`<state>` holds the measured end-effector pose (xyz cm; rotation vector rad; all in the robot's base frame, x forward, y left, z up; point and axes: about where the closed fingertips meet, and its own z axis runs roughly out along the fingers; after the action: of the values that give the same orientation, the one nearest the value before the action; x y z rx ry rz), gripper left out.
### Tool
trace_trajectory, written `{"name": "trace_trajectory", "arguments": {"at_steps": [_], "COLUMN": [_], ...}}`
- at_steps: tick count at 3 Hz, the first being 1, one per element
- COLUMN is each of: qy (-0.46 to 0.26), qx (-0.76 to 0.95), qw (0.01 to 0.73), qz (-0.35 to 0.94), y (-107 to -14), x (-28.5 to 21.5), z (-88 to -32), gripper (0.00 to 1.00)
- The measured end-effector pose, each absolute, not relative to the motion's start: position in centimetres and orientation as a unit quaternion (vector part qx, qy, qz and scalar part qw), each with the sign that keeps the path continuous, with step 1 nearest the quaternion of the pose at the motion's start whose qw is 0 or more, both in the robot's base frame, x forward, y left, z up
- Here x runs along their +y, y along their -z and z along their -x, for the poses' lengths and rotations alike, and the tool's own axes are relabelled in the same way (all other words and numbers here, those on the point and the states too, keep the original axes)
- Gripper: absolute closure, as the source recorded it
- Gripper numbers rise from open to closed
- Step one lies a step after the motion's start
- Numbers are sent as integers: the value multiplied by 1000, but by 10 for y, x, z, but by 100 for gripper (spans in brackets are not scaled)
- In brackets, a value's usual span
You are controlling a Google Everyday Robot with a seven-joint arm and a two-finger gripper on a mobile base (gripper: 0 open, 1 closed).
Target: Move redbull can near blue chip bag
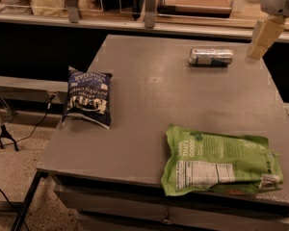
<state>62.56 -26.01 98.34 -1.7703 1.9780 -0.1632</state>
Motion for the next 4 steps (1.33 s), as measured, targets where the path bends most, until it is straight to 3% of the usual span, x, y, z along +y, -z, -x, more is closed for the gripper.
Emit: {"name": "trace_trajectory", "arguments": {"at_steps": [4], "qy": [26], "qx": [716], "qw": [267], "qz": [645], "y": [-914], "x": [-224], "z": [-702], "gripper": [0]}}
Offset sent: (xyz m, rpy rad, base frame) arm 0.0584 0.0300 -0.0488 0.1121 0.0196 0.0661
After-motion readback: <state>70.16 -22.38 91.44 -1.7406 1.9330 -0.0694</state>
